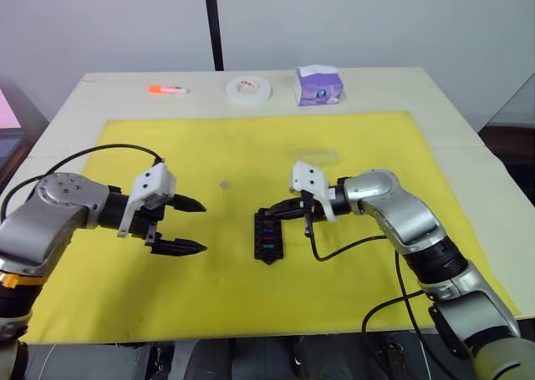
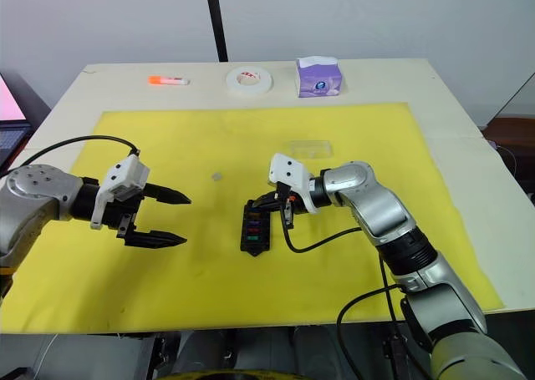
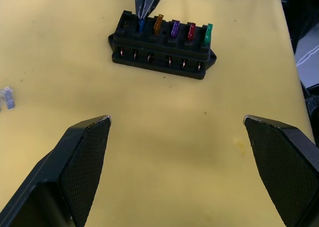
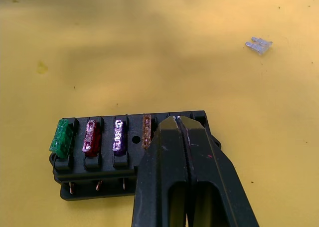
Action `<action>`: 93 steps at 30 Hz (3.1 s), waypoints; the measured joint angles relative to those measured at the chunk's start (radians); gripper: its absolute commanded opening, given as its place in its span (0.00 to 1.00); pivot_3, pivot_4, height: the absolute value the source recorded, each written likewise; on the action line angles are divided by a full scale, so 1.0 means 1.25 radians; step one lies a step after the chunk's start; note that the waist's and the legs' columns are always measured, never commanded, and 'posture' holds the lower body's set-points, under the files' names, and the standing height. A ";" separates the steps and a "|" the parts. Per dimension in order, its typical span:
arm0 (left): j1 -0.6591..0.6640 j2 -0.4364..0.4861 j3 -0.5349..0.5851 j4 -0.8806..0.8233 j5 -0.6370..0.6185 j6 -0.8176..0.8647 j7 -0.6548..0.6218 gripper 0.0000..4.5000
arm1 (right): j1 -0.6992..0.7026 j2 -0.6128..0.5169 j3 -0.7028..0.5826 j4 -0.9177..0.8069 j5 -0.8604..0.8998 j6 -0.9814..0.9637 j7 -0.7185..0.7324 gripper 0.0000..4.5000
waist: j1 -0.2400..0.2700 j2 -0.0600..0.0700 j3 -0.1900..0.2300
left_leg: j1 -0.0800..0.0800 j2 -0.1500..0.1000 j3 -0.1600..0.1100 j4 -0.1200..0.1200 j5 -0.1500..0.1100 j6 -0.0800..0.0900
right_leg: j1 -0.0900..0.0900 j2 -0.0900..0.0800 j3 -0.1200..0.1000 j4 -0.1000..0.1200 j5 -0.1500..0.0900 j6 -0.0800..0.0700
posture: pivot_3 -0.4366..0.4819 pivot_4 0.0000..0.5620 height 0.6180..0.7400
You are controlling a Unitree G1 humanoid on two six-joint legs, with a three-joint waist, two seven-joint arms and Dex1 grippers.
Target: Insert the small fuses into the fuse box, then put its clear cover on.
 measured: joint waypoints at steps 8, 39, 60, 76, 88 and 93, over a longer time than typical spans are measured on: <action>0.000 -0.006 0.001 0.029 0.000 -0.011 0.002 1.00 | 0.023 0.061 -0.090 -0.004 0.096 0.022 -0.008 0.00 | -0.002 0.000 0.001 | -0.001 0.000 0.000 -0.001 0.000 0.000 | -0.002 0.000 0.000 0.000 0.000 0.000 | 0.48 0.27 1.00; -0.044 -0.046 0.245 0.768 0.113 -0.307 0.179 1.00 | 0.316 -0.288 -0.607 0.255 0.122 -0.096 -0.183 0.99 | 0.001 0.000 0.001 | -0.002 0.000 0.004 -0.002 0.000 0.000 | -0.005 -0.001 0.002 0.000 0.001 0.000 | 0.48 0.27 1.00; -0.157 -0.050 0.215 0.738 0.142 -0.290 0.158 1.00 | 0.218 -0.279 -0.528 0.299 0.118 -0.101 -0.182 0.99 | 0.000 0.000 0.001 | -0.002 0.000 0.003 -0.001 0.000 0.000 | -0.004 -0.001 0.002 0.000 0.001 0.000 | 0.48 0.27 1.00; -0.440 -0.240 0.030 1.008 0.290 -0.371 0.005 1.00 | -0.048 -0.073 -0.216 -0.153 0.207 0.273 -0.224 0.99 | 0.007 0.000 0.001 | -0.012 0.000 -0.001 0.002 0.000 0.000 | -0.010 0.000 -0.001 0.000 0.001 0.005 | 0.48 0.27 1.00; -0.483 -0.378 0.000 1.045 0.329 -0.390 -0.059 1.00 | 0.000 -0.077 -0.174 -0.270 0.244 0.343 -0.247 0.99 | 0.020 0.000 0.001 | -0.013 -0.001 -0.001 0.003 0.000 0.000 | -0.010 0.000 -0.001 0.001 0.003 0.005 | 0.48 0.27 1.00; -0.485 -0.404 0.000 1.057 0.339 -0.398 -0.051 0.87 | 0.010 -0.077 -0.179 -0.270 0.244 0.349 -0.273 1.00 | 0.020 0.000 0.001 | -0.012 -0.001 -0.001 0.003 0.000 0.000 | -0.009 0.000 -0.001 0.001 0.003 0.005 | 0.48 0.27 1.00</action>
